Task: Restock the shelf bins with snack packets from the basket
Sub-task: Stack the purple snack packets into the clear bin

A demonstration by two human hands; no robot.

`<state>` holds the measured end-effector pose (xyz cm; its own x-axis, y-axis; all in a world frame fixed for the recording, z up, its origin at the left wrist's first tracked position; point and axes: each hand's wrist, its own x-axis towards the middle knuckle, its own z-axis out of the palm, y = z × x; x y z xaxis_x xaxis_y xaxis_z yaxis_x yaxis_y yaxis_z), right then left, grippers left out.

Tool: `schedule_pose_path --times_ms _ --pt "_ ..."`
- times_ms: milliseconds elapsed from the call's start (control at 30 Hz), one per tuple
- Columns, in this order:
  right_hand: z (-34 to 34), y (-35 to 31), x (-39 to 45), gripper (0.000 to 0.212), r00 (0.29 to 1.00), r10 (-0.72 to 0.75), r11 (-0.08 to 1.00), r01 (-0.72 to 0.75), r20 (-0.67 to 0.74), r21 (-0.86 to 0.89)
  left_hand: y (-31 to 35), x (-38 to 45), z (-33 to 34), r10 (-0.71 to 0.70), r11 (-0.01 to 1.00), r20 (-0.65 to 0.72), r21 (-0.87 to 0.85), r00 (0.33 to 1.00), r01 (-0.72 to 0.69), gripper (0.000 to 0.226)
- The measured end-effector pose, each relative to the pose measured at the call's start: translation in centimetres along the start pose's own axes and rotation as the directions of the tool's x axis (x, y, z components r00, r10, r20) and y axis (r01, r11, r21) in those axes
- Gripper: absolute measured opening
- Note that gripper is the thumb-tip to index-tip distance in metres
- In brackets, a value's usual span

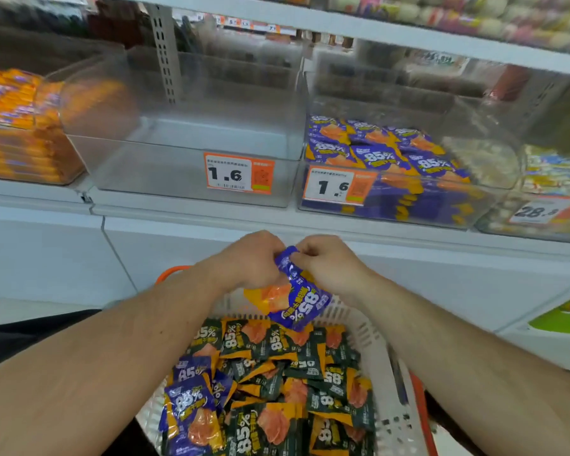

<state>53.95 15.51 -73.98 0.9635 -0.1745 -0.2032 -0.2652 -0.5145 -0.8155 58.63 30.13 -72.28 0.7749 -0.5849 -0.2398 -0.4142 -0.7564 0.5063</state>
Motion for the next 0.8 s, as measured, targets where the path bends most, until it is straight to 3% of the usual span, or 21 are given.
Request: schedule_pose_path --times_ms 67,133,233,300,367,533,600,667,733,800 --pt "-2.0 -0.9 -0.4 0.011 0.968 -0.045 0.999 0.051 -0.246 0.018 0.8 0.3 -0.6 0.002 0.981 -0.153 -0.192 0.988 -0.032 0.009" --pt "-3.8 -1.4 -0.9 0.018 0.852 -0.078 0.996 0.09 -0.518 -0.001 1.6 0.2 -1.1 -0.042 0.884 -0.263 -0.459 0.964 -0.087 0.019" --pt "-5.3 -1.6 -1.9 0.028 0.689 -0.094 0.977 0.203 -0.719 0.067 3.3 -0.5 -1.5 -0.102 0.597 -0.33 -0.775 0.939 -0.208 0.029" --pt "-5.4 -2.0 -2.9 0.031 0.655 -0.047 0.946 0.271 -0.754 0.176 4.6 -0.8 -1.6 -0.103 0.42 -0.337 -0.868 0.936 -0.266 0.027" --pt "-4.9 -2.5 -3.6 0.029 0.667 0.011 0.897 0.322 -0.745 0.301 5.5 -0.7 -1.8 -0.1 0.291 -0.327 -0.913 0.94 -0.286 0.026" --pt "-3.6 -4.9 -4.1 0.021 0.812 0.028 0.785 0.343 -0.583 0.516 6.9 -0.1 -3.0 -0.079 0.053 -0.336 -0.942 0.938 -0.333 0.025" --pt "-3.8 -5.8 -3.5 0.028 0.809 0.01 0.782 0.36 -0.588 0.508 7.3 0.4 -3.3 -0.074 0.081 -0.355 -0.934 0.932 -0.349 0.024" --pt "-4.3 -6.5 -2.4 0.04 0.804 0.038 0.769 0.356 -0.594 0.53 7.4 1.5 -3.7 -0.096 0.212 -0.41 -0.899 0.907 -0.384 0.018" --pt "-5.4 -6.9 -0.9 0.046 0.791 0.07 0.758 0.354 -0.608 0.548 7.0 2.8 -4.6 -0.14 0.464 -0.523 -0.784 0.841 -0.411 0.015" --pt "-7.3 -7.4 0.6 0.044 0.77 0.081 0.785 0.342 -0.633 0.517 6.0 3.6 -5.3 -0.061 0.78 -0.682 -0.488 0.729 -0.392 0.024"
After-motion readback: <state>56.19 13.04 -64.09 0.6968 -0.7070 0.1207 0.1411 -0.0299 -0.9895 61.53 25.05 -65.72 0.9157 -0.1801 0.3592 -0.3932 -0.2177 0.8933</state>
